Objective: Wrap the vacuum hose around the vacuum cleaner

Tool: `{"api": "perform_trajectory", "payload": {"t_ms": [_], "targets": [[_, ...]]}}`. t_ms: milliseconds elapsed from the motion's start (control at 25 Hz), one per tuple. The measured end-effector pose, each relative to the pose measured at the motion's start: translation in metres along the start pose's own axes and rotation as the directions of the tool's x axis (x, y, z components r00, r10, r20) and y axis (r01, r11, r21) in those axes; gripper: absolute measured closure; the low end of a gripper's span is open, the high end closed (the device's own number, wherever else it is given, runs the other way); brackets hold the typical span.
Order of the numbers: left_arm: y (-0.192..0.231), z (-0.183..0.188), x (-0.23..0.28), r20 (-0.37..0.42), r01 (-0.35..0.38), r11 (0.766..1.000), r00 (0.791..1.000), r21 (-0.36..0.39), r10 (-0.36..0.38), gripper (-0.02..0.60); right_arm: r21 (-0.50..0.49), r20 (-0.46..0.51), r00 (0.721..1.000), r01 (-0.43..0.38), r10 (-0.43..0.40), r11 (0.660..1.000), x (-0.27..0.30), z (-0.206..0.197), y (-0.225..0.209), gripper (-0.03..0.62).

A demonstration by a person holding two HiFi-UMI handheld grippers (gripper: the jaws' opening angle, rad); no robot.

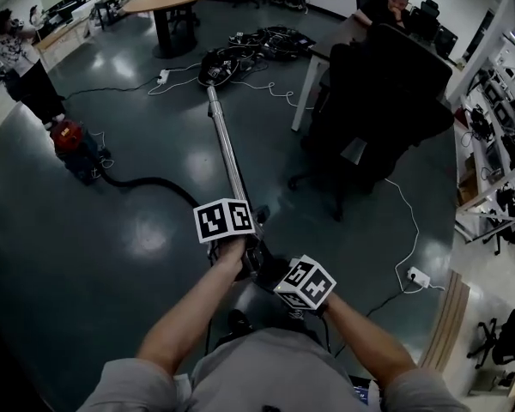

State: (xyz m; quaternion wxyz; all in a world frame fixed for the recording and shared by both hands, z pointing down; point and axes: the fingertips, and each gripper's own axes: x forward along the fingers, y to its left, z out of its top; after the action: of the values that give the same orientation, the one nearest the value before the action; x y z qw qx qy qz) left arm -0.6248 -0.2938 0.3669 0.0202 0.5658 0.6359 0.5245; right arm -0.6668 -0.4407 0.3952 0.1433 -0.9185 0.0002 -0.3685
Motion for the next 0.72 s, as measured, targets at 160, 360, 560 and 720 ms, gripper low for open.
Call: {"api": "perform_trajectory", "payload": {"t_ms": [160, 360, 560, 720], "targets": [[-0.006, -0.009, 0.003, -0.092, 0.070, 0.993, 0.994, 0.100, -0.061, 0.335, 0.049, 0.017, 0.999, -0.037, 0.036, 0.998, -0.004, 0.000, 0.004, 0.468], [-0.013, -0.025, -0.011, -0.214, 0.279, 0.946, 0.946, 0.166, -0.242, 0.258, 0.065, 0.036, 0.996, -0.088, 0.086, 0.994, -0.004, -0.001, 0.013, 0.467], [-0.009, -0.024, -0.032, -0.275, 0.394, 0.904, 0.899, 0.165, -0.341, 0.227, 0.004, 0.002, 0.989, -0.150, 0.150, 0.989, -0.005, 0.004, 0.017, 0.467], [0.002, -0.015, -0.047, -0.294, 0.393, 0.909, 0.893, 0.138, -0.341, 0.217, -0.089, -0.063, 0.974, -0.224, 0.219, 0.970, -0.005, 0.012, 0.014, 0.467]]}}
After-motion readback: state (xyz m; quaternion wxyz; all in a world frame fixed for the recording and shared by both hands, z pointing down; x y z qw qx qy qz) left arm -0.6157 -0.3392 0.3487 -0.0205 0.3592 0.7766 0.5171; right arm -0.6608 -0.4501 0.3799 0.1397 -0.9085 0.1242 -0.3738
